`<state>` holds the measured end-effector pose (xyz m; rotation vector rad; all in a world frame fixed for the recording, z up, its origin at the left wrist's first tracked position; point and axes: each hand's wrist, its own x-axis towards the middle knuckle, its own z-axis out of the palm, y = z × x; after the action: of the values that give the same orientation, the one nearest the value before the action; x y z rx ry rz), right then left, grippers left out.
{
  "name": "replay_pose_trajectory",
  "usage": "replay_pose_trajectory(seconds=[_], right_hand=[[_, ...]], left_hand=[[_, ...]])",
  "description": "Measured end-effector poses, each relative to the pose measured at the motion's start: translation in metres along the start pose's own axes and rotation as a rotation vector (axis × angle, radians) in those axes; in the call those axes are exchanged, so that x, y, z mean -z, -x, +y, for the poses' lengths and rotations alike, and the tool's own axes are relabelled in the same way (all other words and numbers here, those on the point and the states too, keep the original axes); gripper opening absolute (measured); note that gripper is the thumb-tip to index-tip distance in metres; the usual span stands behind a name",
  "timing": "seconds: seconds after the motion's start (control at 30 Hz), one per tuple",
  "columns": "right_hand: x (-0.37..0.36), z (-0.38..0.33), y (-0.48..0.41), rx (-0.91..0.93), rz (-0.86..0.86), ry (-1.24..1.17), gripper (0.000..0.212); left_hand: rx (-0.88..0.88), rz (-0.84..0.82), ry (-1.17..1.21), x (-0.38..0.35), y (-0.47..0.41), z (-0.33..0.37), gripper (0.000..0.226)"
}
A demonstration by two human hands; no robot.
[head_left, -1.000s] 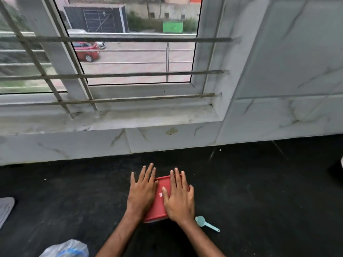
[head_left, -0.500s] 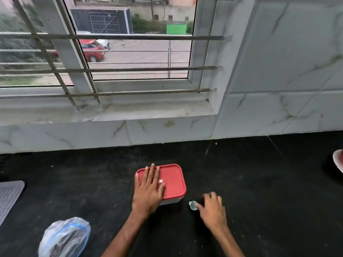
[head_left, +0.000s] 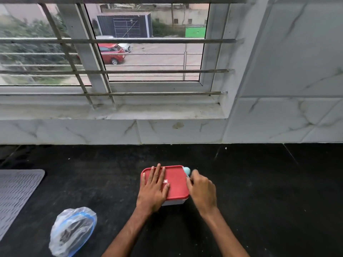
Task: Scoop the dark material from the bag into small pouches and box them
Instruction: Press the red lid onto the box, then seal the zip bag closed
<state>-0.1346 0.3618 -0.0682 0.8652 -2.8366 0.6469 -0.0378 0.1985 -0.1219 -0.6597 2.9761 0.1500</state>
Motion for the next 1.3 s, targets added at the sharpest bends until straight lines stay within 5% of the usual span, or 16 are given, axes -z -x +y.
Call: replay_pose_trajectory(seconds=[0.17, 0.4, 0.63, 0.8, 0.93, 1.0, 1.07, 1.17, 1.3], right_hand=[[-0.029, -0.028, -0.013, 0.207, -0.079, 0.201, 0.033], [-0.038, -0.030, -0.002, 0.242, -0.131, 0.201, 0.017], [-0.031, -0.027, -0.009, 0.083, -0.154, 0.086, 0.024], [-0.021, -0.076, 0.009, 0.105, -0.041, -0.198, 0.021], [-0.065, -0.157, 0.035, 0.223, -0.469, -0.433, 0.016], [-0.097, -0.197, 0.046, 0.279, -0.612, -0.406, 0.022], [-0.122, -0.230, 0.057, 0.343, -0.704, -0.368, 0.031], [-0.140, -0.253, 0.065, 0.435, -0.768, -0.266, 0.039], [-0.139, -0.270, 0.072, 0.366, -0.652, -0.194, 0.019]], left_hand=[[0.050, -0.006, 0.036, -0.001, 0.003, 0.005, 0.064], [0.065, -0.012, 0.066, 0.004, 0.006, 0.011, 0.074], [-0.020, -0.028, 0.203, 0.022, 0.015, -0.001, 0.076], [0.225, 0.474, 0.523, 0.047, 0.066, -0.065, 0.060], [0.574, 0.750, 0.546, 0.042, 0.136, -0.154, 0.048], [0.756, 0.716, 0.578, 0.032, 0.175, -0.197, 0.041], [0.888, 0.489, 0.806, 0.014, 0.209, -0.230, 0.059], [0.806, 0.151, 1.101, -0.027, 0.231, -0.257, 0.091], [0.702, 0.212, 1.127, -0.035, 0.229, -0.265, 0.042]])
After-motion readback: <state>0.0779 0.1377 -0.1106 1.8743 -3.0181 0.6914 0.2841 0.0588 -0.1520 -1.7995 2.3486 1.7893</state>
